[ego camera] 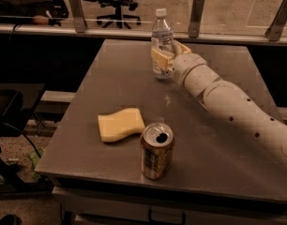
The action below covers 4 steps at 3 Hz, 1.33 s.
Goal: Place blue plastic bottle upright
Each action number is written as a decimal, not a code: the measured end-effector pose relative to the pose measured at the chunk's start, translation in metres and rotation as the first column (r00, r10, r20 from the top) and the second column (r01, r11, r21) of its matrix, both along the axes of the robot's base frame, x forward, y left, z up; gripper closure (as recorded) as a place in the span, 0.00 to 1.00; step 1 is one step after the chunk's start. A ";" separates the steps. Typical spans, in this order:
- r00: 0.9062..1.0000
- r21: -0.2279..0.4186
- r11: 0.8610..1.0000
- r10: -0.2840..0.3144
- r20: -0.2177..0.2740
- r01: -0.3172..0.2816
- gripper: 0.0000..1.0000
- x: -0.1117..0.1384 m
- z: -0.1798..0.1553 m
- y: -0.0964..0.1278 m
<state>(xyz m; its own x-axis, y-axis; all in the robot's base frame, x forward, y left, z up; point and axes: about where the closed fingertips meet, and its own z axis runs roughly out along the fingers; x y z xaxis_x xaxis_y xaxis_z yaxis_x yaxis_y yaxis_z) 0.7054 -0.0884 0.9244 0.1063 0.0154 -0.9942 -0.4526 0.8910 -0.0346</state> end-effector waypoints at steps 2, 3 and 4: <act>0.999 0.005 0.999 -0.041 0.010 0.041 0.61 0.000 -0.002 0.000; 0.998 0.018 0.998 -0.061 0.022 0.061 0.38 0.000 -0.004 0.000; 0.996 0.028 0.997 -0.077 0.036 0.076 0.15 -0.001 -0.005 -0.001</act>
Offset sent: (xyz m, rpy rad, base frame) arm -0.0010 -0.0044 -0.0047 0.0134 -0.0205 -0.0786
